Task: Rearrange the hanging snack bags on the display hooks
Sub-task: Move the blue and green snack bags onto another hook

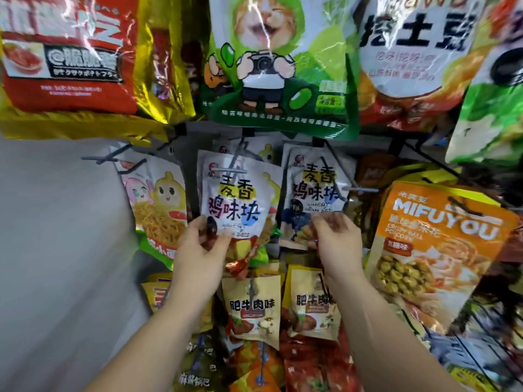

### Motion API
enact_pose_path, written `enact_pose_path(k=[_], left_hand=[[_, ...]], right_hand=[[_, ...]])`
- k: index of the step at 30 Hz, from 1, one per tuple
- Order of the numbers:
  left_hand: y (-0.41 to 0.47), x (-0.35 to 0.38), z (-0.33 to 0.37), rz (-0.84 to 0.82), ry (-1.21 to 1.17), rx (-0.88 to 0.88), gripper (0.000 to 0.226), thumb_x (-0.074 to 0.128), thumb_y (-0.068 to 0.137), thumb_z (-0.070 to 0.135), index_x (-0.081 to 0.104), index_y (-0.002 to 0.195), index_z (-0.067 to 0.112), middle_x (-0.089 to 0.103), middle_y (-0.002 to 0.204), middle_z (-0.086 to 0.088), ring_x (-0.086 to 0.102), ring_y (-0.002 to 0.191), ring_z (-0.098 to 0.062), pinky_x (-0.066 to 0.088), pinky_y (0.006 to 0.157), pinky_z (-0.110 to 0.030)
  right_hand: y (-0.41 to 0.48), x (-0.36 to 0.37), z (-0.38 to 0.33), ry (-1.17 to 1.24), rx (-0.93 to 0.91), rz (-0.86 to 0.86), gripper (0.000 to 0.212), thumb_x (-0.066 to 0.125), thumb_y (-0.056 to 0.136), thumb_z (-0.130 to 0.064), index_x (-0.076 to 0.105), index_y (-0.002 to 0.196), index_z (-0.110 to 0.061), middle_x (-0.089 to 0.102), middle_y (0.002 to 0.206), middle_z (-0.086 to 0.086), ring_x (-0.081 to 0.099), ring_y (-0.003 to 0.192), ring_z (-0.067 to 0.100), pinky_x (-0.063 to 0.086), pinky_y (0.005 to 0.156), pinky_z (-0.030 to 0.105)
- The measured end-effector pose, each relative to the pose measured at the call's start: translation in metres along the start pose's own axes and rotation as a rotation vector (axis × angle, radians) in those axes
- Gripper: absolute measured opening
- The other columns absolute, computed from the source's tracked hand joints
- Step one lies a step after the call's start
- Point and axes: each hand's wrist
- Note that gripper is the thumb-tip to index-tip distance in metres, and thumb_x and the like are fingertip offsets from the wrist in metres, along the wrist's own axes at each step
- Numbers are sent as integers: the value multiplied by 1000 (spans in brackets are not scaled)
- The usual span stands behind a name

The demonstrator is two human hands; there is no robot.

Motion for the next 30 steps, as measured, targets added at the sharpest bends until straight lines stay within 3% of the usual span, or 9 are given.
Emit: enact_pose_path(k=[4,8,10,12,16,19,25,28,30], left_hand=[[5,11,0,26,106,28,71,69,95,46,41,156,23,53,152,4,50,138,-19,42,116,-48],[9,22,4,72,159,22,79,70,89,55,38,155,26,54,151,2,51,138,-23,43,115,-52],[12,26,6,113,154,-4,86,70,83,63,38,154,26,57,145,3,55,132,-23,46,112,-52],[11,31,10,153,120,-16,79,76,87,51,42,151,20,63,127,4,61,116,-20,51,105,-48],[10,40,10,227,62,-72,54,82,87,36,52,130,22,68,109,3,67,102,-24,57,94,-49],[4,45,16,205,-2,-121,34,77,94,29,57,120,22,69,108,6,67,105,-23,54,89,-39],[-4,58,35,162,-221,-170,15,59,106,25,59,121,25,66,109,16,62,103,-10,44,93,-35],[-9,59,36,191,-265,-188,18,53,109,27,68,118,25,75,115,5,69,109,-18,55,95,-42],[-14,59,37,224,-279,-164,22,50,110,28,70,115,21,76,111,3,70,107,-18,58,89,-38]], right_hand=[[29,-9,8,-181,-136,58,65,73,94,-38,46,149,-16,53,146,6,52,136,23,46,113,44],[53,-12,0,-311,-231,73,92,64,80,-58,39,152,-7,51,150,15,49,139,34,44,113,50],[65,-12,0,-299,-189,64,87,66,81,-57,41,149,-8,55,146,16,53,134,36,47,110,50],[71,-14,-3,-264,-163,63,73,73,90,-42,43,149,-10,58,140,13,57,127,33,50,104,44],[78,-16,1,-95,-109,45,36,71,97,-21,55,129,-16,63,107,-3,60,95,14,42,70,17],[78,-15,-1,-50,-96,-33,12,67,99,-14,59,105,-20,67,100,-2,65,94,17,45,71,20],[88,-10,-10,74,43,-173,24,49,103,-24,69,91,-29,69,102,10,68,101,31,55,94,49],[91,-10,-11,49,21,-172,34,47,106,-21,65,78,-23,59,82,4,60,90,31,47,83,43],[92,-10,-7,6,-55,-160,37,48,107,-20,66,74,-25,55,74,-1,57,81,28,46,76,41]])
Point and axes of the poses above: each hand's wrist, its own y-axis towards the middle knuckle, its own x-axis out of the palm, z = x × y
